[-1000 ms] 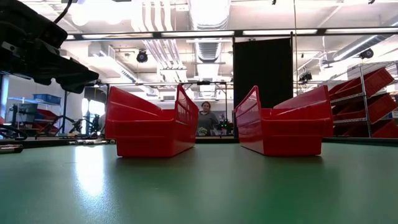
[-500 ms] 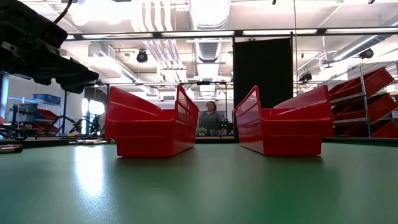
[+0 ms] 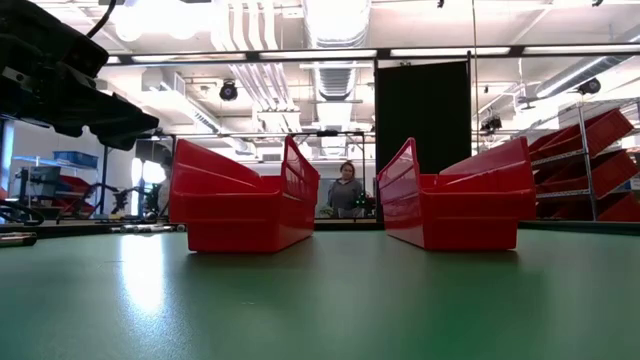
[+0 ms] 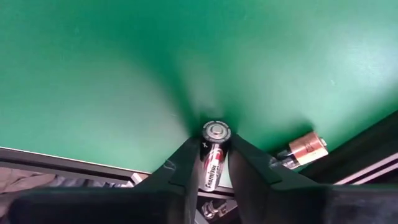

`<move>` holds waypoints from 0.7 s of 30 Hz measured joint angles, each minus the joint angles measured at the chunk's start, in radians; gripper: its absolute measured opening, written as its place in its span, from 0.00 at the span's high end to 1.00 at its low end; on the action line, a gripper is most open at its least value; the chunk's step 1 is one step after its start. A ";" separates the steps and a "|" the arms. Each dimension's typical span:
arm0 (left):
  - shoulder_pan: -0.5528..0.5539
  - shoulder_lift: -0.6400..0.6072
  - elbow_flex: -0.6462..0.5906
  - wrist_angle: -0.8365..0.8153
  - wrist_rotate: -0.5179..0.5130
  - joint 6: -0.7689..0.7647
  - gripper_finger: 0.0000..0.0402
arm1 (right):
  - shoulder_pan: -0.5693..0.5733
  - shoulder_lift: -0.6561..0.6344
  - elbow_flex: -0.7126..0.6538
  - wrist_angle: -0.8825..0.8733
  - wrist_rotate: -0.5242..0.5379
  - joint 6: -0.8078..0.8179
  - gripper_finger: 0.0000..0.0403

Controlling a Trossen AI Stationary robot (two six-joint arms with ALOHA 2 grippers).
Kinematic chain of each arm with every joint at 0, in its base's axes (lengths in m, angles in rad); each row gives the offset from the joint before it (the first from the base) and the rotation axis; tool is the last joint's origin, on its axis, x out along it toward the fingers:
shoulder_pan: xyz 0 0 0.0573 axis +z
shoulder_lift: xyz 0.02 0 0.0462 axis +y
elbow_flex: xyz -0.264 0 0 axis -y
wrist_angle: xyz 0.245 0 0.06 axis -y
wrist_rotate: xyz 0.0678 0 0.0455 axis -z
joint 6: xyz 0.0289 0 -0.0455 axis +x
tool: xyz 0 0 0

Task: Sort batteries
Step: Put the silver battery into the left red bin

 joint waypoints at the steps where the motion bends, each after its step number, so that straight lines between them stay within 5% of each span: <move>1: 0.000 0.000 0.000 0.000 0.000 0.000 0.61 | 0.000 0.000 0.000 0.000 0.002 0.000 0.83; 21: 0.000 0.000 0.000 0.000 0.000 0.000 0.61 | -0.195 0.000 0.041 0.011 0.166 -0.322 0.85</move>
